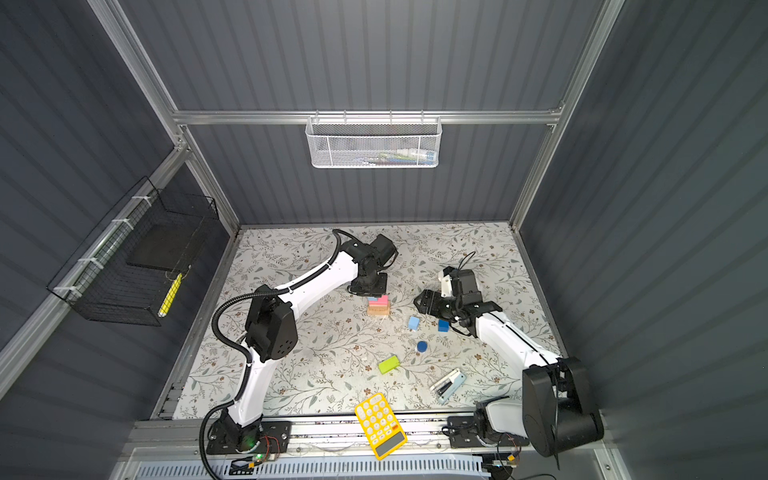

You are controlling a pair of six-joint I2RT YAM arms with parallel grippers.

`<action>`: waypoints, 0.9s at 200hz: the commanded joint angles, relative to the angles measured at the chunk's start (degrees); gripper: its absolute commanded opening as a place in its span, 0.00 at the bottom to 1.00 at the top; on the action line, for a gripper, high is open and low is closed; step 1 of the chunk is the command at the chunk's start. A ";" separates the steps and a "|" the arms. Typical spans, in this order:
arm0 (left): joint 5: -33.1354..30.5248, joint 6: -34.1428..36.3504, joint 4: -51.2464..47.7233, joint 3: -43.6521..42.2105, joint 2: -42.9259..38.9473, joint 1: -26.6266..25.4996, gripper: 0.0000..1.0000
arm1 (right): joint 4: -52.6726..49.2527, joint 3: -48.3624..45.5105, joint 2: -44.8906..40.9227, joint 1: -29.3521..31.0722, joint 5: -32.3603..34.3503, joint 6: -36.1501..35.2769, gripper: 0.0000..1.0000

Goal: Build the wood block tower
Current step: 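Lower the light blue cube onto the pink block with the left gripper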

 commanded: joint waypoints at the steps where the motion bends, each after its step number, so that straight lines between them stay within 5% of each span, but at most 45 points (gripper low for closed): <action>1: -0.40 -1.05 -1.66 1.97 1.43 -0.22 0.02 | 0.90 -0.69 0.78 -0.31 -0.61 -0.15 0.82; 180: -0.14 -1.49 -2.11 2.21 2.22 -0.44 0.06 | 1.61 -0.83 1.90 -0.69 -1.24 0.17 0.81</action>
